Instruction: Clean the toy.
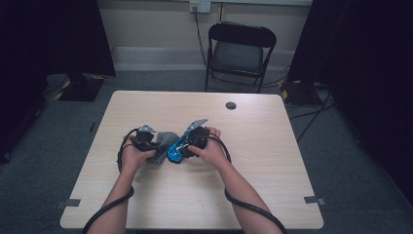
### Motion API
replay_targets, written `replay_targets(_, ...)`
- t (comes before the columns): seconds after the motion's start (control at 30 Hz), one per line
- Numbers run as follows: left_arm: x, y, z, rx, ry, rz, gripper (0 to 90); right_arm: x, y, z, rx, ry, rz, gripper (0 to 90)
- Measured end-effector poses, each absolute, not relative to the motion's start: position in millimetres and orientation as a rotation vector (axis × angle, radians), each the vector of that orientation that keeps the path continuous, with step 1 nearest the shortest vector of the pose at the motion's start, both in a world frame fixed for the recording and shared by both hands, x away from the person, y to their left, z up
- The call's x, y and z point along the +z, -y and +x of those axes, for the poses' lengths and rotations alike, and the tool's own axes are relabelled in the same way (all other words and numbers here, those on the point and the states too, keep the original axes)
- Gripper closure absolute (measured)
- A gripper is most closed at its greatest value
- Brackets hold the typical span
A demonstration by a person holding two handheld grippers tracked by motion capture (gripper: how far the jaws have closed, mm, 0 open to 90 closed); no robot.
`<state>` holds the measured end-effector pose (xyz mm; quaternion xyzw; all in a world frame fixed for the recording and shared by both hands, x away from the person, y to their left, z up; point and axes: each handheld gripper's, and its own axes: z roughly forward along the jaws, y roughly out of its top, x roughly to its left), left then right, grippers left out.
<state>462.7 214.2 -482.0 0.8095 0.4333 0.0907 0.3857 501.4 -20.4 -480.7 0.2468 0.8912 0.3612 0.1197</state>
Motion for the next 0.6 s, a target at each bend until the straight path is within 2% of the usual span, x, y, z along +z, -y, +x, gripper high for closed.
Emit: replay_targets(0.6, -484, -224, 427, 0.185, -1.115, 2.026, 74.9, -480, 20, 502, 1.049, -2.608, 0.727, 9.0)
